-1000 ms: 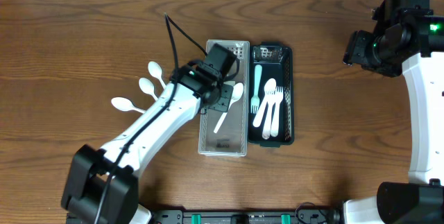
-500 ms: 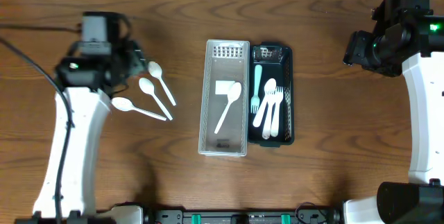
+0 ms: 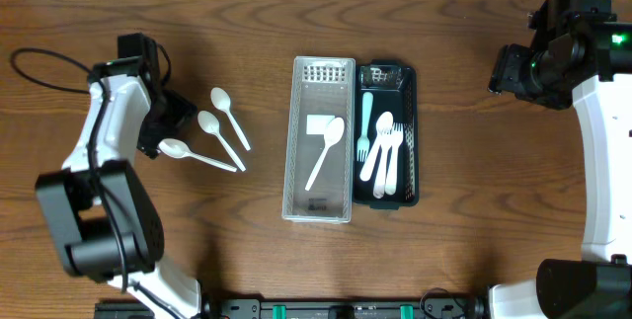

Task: Pack container
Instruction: 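Move the left gripper back to the remaining white spoons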

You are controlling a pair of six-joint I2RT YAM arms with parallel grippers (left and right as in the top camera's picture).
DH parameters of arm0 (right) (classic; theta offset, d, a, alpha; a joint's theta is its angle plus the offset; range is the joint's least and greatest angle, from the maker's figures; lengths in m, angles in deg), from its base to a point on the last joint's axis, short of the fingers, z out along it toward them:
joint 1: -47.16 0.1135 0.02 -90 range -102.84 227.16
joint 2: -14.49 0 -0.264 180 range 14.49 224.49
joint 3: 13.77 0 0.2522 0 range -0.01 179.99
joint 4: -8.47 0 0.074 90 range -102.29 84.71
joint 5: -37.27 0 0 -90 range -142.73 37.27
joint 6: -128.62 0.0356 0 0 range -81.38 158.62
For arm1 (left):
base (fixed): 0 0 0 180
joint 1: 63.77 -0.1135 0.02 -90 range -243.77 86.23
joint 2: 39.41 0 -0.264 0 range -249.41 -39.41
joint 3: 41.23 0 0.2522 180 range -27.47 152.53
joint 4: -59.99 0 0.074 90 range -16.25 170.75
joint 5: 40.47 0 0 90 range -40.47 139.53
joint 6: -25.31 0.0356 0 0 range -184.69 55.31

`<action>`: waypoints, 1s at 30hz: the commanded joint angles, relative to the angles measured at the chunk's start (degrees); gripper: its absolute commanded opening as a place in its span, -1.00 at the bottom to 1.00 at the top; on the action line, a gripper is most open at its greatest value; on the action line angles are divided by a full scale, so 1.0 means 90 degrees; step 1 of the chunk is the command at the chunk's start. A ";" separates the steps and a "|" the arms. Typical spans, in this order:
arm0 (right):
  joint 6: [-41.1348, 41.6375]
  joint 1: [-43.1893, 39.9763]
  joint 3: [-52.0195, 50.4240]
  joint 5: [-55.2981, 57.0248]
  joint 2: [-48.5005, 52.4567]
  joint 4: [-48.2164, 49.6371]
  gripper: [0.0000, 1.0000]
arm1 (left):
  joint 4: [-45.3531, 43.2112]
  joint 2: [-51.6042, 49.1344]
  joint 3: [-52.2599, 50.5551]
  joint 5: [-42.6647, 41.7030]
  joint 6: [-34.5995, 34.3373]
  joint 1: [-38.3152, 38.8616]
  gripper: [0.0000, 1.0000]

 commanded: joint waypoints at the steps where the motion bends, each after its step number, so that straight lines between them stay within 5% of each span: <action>1: -0.0104 -0.0036 -0.0032 0.0058 0.0046 0.0007 0.32 | -0.0046 -0.0427 -0.0056 -0.0194 -0.0192 -0.0027 0.61; 22: -0.0102 -0.0036 -0.0032 0.0058 0.0046 -0.0012 0.32 | -0.0568 -0.0996 -0.0595 -0.0855 0.0182 -0.0027 0.51; 27: -0.0100 -0.0036 -0.0032 0.0058 0.0046 -0.0058 0.31 | -0.0665 -0.0996 -0.0860 -0.0852 0.0187 -0.0027 0.29; 30: -0.0102 -0.0036 -0.0032 0.0058 0.0046 -0.0058 0.31 | -0.0658 -0.0993 -0.0869 -0.0855 0.0192 -0.0027 -0.07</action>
